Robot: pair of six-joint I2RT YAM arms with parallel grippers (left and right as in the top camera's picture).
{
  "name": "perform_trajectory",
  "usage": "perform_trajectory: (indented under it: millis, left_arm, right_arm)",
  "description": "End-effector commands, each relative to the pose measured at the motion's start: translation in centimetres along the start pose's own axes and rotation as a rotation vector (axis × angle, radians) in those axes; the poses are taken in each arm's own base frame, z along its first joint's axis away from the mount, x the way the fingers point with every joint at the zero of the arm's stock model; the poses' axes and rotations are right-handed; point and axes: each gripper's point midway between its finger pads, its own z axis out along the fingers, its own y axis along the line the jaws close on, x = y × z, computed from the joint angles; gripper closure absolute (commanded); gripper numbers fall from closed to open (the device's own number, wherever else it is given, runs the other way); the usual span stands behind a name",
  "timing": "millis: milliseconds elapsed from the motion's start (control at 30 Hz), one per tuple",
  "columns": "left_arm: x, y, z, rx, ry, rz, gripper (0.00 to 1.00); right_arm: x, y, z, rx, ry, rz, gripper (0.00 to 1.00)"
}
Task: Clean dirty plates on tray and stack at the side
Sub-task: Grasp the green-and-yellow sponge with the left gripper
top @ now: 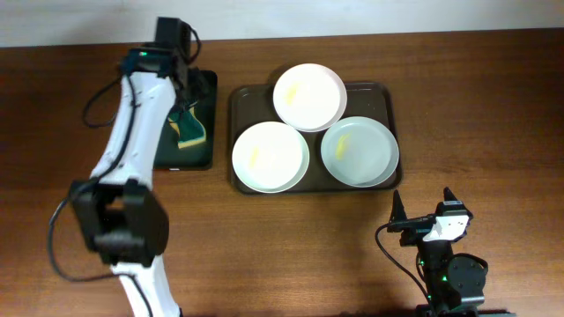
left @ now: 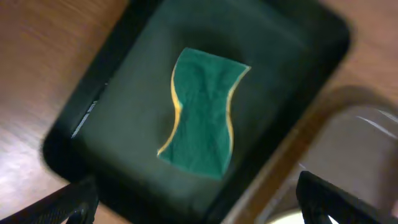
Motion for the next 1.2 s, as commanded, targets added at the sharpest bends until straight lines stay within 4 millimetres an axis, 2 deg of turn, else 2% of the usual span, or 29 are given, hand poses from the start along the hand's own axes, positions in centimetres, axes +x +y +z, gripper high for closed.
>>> perform_trajectory:
  millis: [0, 67, 200, 300, 467, 600, 667, 700, 733, 767, 800, 967, 1000, 1033, 1067, 1100, 1167]
  left_arm:
    - [-0.4, 0.6, 4.0, -0.084, -0.008, -0.043, 0.00]
    - [-0.4, 0.5, 5.4, -0.086, 0.002, -0.050, 0.00]
    - [-0.2, 1.0, 7.5, -0.052, 0.061, -0.076, 0.15]
    - [0.0, 0.1, 8.9, 0.067, 0.131, 0.015, 0.13]
    - [2.4, -0.2, 12.1, 0.088, 0.228, 0.116, 0.10]
    - [3.8, -0.5, 13.4, 0.099, 0.281, 0.118, 0.16]
    - [3.9, -0.4, 13.6, 0.094, 0.283, 0.118, 0.34]
    - [3.9, -0.4, 13.6, 0.090, 0.281, 0.119, 0.59]
    - [3.8, -0.3, 13.6, 0.087, 0.280, 0.118, 0.78]
    - [3.8, -0.3, 13.7, 0.087, 0.280, 0.117, 0.86]
    - [3.7, -0.1, 13.7, 0.086, 0.280, 0.115, 1.00]
    - [3.7, 0.0, 13.7, 0.085, 0.281, 0.111, 1.00]
    - [3.7, 0.0, 13.7, 0.085, 0.281, 0.112, 0.79]
    - [3.7, 0.0, 13.7, 0.085, 0.280, 0.111, 0.33]
    - [3.7, 0.0, 13.7, 0.085, 0.279, 0.112, 0.04]
    - [3.4, 0.1, 13.8, 0.075, 0.268, 0.112, 0.01]
    - [2.6, 0.7, 14.0, 0.035, 0.225, 0.116, 0.01]
  right_arm:
    - [0.3, 0.0, 0.0, 0.003, 0.006, 0.003, 0.02]
    - [0.3, 0.0, 0.0, 0.003, 0.006, 0.003, 0.02]
    - [0.3, 0.0, 0.0, 0.003, 0.006, 0.003, 0.01]
    - [0.3, 0.0, 0.0, 0.003, 0.006, 0.003, 0.02]
    - [0.3, 0.0, 0.0, 0.003, 0.006, 0.003, 0.02]
    - [0.3, 0.0, 0.0, 0.003, 0.006, 0.003, 0.02]
    - [0.3, 0.0, 0.0, 0.003, 0.006, 0.003, 0.02]
    - [0.3, 0.0, 0.0, 0.003, 0.006, 0.003, 0.02]
    - [0.3, 0.0, 0.0, 0.003, 0.006, 0.003, 0.02]
    - [0.3, 0.0, 0.0, 0.003, 0.006, 0.003, 0.02]
    - [0.3, 0.0, 0.0, 0.003, 0.006, 0.003, 0.02]
    - [0.3, 0.0, 0.0, 0.003, 0.006, 0.003, 0.02]
    - [0.3, 0.0, 0.0, 0.003, 0.006, 0.003, 0.02]
    - [0.3, 0.0, 0.0, 0.003, 0.006, 0.003, 0.02]
    - [0.3, 0.0, 0.0, 0.003, 0.006, 0.003, 0.02]
    - [0.3, 0.0, 0.0, 0.003, 0.006, 0.003, 0.02]
    - [0.3, 0.0, 0.0, 0.003, 0.006, 0.003, 0.02]
